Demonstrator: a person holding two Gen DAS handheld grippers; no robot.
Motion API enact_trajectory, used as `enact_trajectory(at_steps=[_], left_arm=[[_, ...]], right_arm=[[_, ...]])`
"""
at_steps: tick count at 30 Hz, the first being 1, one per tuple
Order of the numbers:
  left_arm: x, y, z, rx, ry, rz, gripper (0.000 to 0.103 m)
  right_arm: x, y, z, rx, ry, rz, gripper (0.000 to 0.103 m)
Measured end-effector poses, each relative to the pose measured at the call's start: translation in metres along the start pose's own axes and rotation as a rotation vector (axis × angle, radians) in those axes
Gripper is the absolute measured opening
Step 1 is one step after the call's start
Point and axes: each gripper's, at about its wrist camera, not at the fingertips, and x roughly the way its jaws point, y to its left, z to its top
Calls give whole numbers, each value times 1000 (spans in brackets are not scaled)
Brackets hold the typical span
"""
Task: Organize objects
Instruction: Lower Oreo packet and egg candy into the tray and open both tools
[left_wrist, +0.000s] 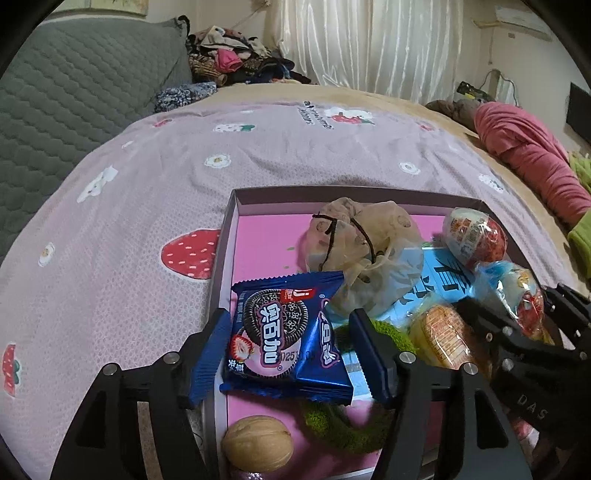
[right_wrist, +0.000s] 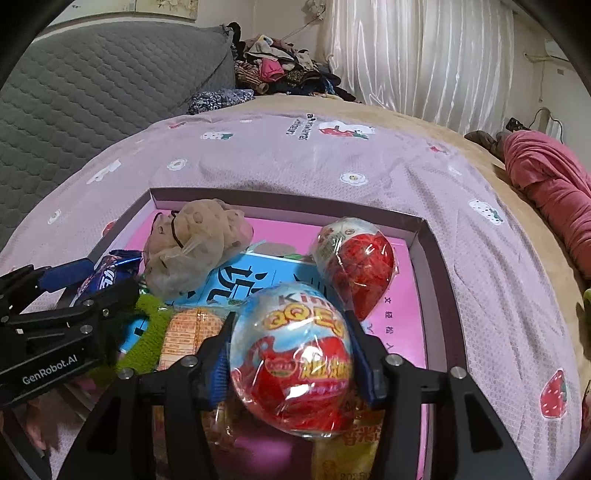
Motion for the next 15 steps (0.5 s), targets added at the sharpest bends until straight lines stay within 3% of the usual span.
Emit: enact_trajectory(at_steps=[4, 7, 15], left_arm=[[-2, 0, 1, 7, -3, 4, 69], [-6, -1, 3, 14, -13, -9, 78], [-15, 2, 5, -9, -22, -29, 79]], right_arm=[[0, 0, 0, -2, 2, -3, 59], [-1, 0, 1, 1, -1, -7, 64], [-5, -4, 2, 17, -7, 0, 72]])
